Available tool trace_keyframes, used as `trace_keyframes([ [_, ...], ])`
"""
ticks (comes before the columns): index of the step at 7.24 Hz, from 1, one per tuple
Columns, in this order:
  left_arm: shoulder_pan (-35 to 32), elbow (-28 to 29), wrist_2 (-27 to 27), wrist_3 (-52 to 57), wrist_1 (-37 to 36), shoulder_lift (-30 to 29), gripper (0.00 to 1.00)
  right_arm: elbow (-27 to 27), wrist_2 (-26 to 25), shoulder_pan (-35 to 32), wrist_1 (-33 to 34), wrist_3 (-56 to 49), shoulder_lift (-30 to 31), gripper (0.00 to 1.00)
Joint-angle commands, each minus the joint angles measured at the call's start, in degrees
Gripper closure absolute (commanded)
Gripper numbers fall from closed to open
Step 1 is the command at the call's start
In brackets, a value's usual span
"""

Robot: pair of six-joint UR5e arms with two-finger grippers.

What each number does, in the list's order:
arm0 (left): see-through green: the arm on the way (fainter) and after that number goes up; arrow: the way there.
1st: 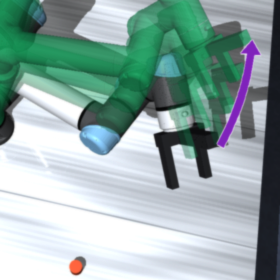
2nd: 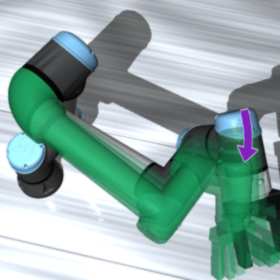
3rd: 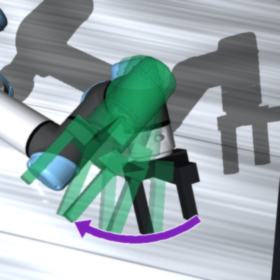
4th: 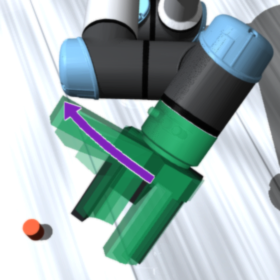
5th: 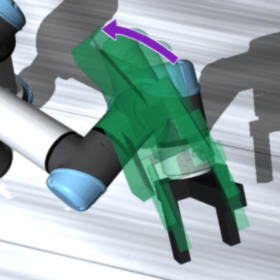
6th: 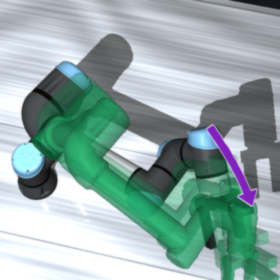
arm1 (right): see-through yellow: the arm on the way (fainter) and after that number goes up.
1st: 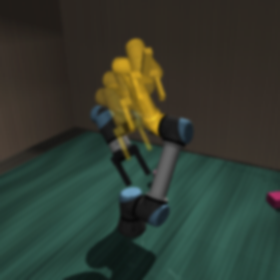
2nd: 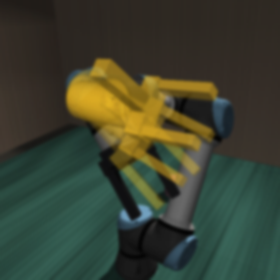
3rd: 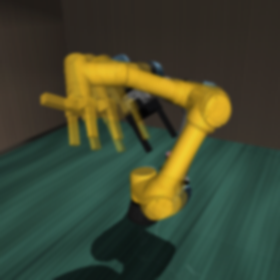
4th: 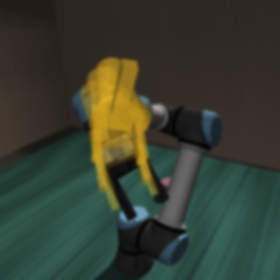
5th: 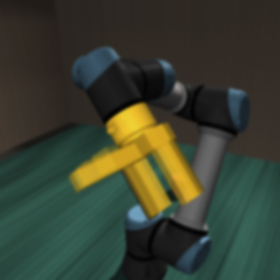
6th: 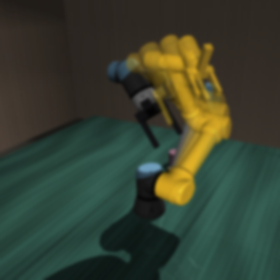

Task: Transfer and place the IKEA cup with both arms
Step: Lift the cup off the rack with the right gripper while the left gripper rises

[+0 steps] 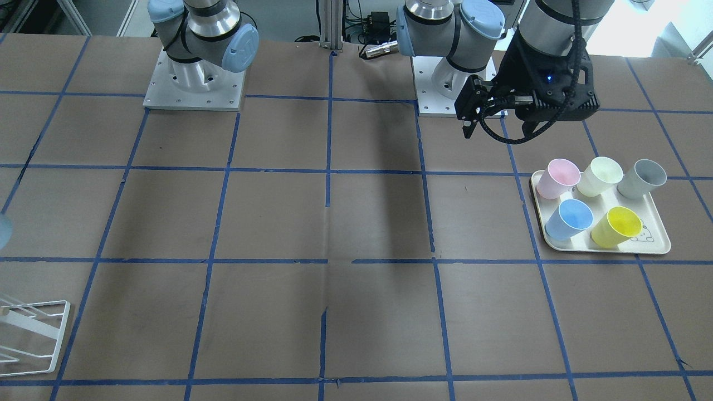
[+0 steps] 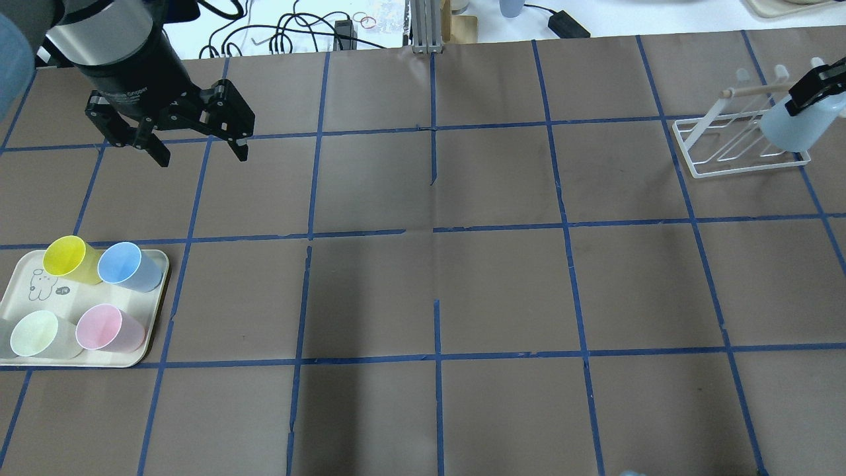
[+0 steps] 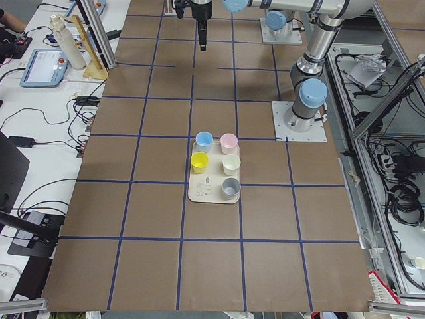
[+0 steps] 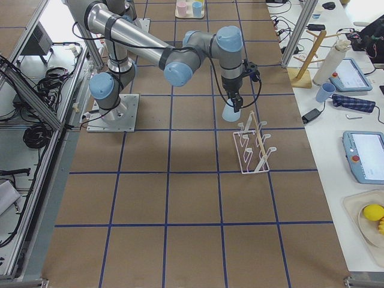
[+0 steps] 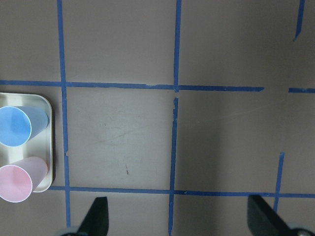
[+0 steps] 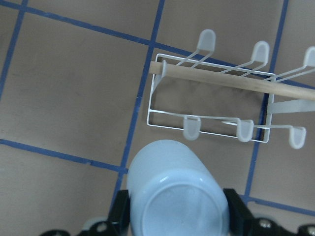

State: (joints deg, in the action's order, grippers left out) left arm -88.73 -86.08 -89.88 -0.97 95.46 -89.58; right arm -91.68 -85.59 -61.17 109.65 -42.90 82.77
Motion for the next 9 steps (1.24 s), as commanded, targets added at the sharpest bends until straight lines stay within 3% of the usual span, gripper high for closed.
trace_keyframes([
  [1, 0.40, -0.93, 8.96, 1.49, 0.33, 1.16, 0.00, -0.08, 3.49, -3.93, -7.86, 12.05, 3.27, 0.94],
  [2, 0.40, -1.37, 9.80, 2.19, 1.03, 1.34, 0.00, -0.08, 2.63, -8.74, -7.87, 18.57, 3.45, 0.94],
  [5, 4.42, -6.72, 19.62, 10.79, 4.10, 2.30, 0.00, -0.26, 0.79, -23.33, -7.70, 42.28, 3.37, 0.94],
  [6, 5.49, -8.48, 26.70, 10.47, 3.94, 3.35, 0.00, -0.34, 1.38, -27.82, -7.61, 49.15, 3.37, 0.94],
  [7, 5.59, -9.80, 27.64, 11.33, 3.59, 3.71, 0.00, -0.26, 1.74, -31.08, -7.26, 53.14, 3.45, 0.94],
  [8, 5.76, -10.68, 30.26, 10.47, 0.28, 3.80, 0.00, -0.17, 2.26, -33.99, -7.35, 55.61, 3.63, 0.94],
  [9, 6.55, -12.34, 33.94, 11.16, -1.67, 3.80, 0.00, -0.08, 7.49, -35.76, -7.35, 58.08, 3.54, 0.94],
])
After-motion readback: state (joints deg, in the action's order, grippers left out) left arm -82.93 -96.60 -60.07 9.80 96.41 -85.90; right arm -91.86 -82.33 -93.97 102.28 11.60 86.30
